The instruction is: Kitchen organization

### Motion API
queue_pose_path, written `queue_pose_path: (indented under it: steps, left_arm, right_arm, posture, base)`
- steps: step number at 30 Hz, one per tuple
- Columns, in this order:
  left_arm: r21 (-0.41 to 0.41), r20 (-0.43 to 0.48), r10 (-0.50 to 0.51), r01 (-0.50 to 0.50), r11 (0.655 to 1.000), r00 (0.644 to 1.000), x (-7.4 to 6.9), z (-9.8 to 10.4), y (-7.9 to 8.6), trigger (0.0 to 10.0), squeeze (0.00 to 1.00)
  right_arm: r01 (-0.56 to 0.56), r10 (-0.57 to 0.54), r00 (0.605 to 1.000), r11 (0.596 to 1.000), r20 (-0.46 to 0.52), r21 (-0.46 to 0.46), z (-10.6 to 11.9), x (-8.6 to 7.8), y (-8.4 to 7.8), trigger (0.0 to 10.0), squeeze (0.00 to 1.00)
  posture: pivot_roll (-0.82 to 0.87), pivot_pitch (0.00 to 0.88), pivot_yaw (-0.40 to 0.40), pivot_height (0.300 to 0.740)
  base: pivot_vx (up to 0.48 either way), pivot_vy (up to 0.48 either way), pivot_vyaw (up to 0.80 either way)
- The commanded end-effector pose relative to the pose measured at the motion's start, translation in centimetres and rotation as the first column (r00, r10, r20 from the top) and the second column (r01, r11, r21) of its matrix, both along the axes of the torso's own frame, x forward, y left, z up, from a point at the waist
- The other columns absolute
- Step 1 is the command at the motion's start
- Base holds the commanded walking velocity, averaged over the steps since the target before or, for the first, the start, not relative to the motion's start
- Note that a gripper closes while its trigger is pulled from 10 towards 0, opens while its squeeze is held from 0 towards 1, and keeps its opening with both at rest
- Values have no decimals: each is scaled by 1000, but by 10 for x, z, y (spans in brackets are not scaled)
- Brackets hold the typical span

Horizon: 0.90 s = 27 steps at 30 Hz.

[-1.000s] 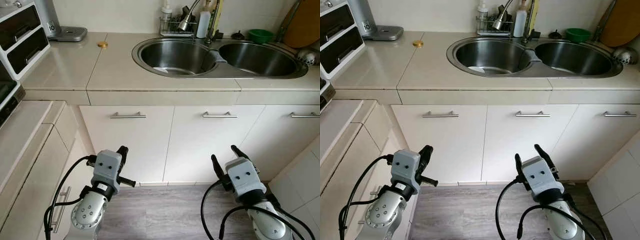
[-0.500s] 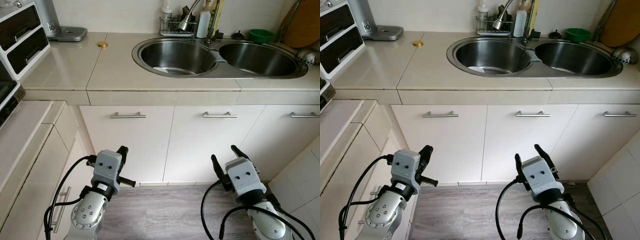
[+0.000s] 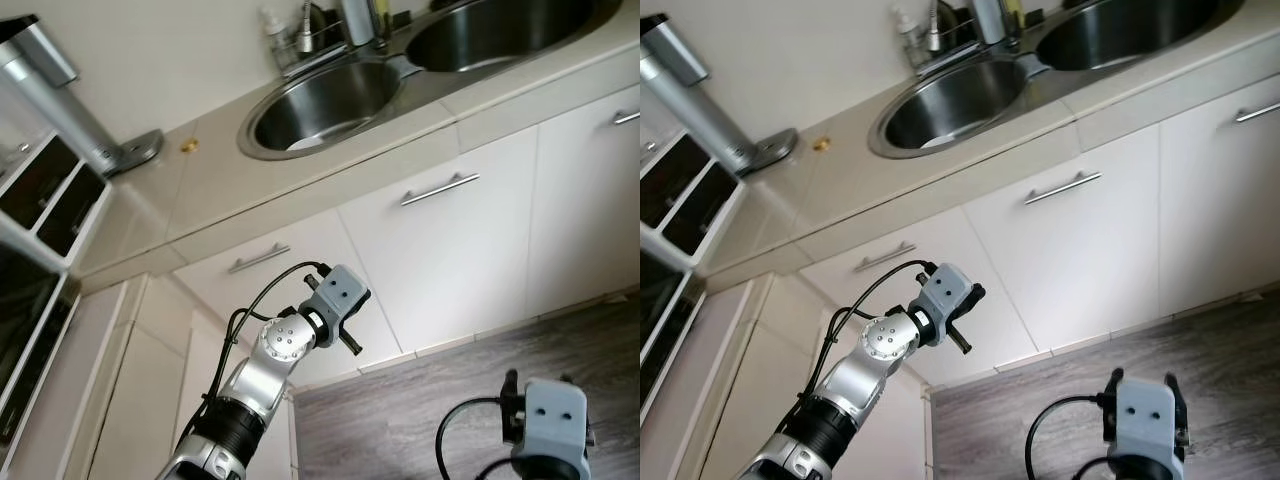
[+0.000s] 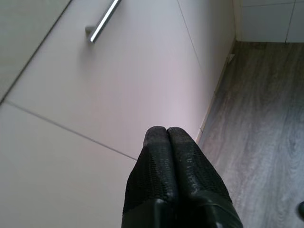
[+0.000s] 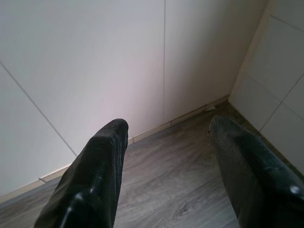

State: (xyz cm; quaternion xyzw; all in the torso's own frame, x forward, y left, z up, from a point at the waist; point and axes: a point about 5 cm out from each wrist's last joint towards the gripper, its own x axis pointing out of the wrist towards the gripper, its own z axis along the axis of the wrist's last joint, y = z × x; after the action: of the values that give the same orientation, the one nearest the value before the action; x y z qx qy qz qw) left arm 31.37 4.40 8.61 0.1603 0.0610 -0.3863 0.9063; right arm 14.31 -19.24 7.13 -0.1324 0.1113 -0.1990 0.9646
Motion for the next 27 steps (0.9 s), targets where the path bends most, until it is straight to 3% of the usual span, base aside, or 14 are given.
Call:
queue_pose_path:
  steps: [1,2,4,10,11,12,13,16,19,22,27]
  left_arm:
    - [25,-15,39,-38,999,999,2,-9,18,10000,0]
    - [23,-11,39,-38,999,999,2,-8,18,10000,0]
    - [-22,69,32,-30,999,997,2,5,20,10000,0]
    - [-64,156,101,-92,994,983,6,15,31,10000,0]
    - [-69,172,114,-103,992,978,6,17,33,10000,0]
    - [-91,219,144,-127,988,965,6,21,35,10000,0]
    - [-91,219,144,-127,988,965,6,21,35,10000,0]
    - [-104,233,162,-141,985,959,6,22,36,10000,0]
    - [-99,234,161,-142,985,959,5,21,36,10000,0]
    - [-106,263,149,-124,987,953,2,22,35,10000,0]
    - [-110,261,177,-153,982,949,1,21,39,10000,0]
  right_arm:
    - [-12,12,1000,1000,21,-16,2,2,9,10000,0]
    - [-11,12,1000,999,27,-32,4,2,8,10000,0]
    - [-21,35,997,980,68,-197,17,7,7,10000,0]
    - [-54,80,994,955,77,-293,22,10,9,10000,0]
    - [-58,90,992,942,83,-329,24,11,9,10000,0]
    - [-61,115,988,904,105,-422,30,15,8,10000,0]
    - [-61,115,988,904,105,-422,30,15,8,10000,0]
    - [-83,190,971,836,145,-543,37,27,9,10000,0]
    - [-89,207,967,821,149,-563,39,30,9,10000,0]
    - [-192,345,927,773,147,-604,45,54,20,10000,0]
    - [-242,410,902,738,134,-630,44,61,28,10000,0]
  posture:
    - [-365,0,400,740]
    - [-365,0,400,740]
    - [-364,0,400,740]
    - [-357,0,400,740]
    - [-356,0,400,740]
    - [-351,0,400,740]
    - [-351,0,400,740]
    - [-345,0,400,740]
    - [-345,0,400,740]
    - [-330,0,400,740]
    - [-301,0,379,740]
  base:
    - [0,0,0]
    - [0,0,0]
    - [0,0,0]
    - [0,0,0]
    - [0,0,0]
    - [0,0,0]
    - [0,0,0]
    - [0,0,0]
    - [0,0,0]
    - [0,0,0]
    - [0,0,0]
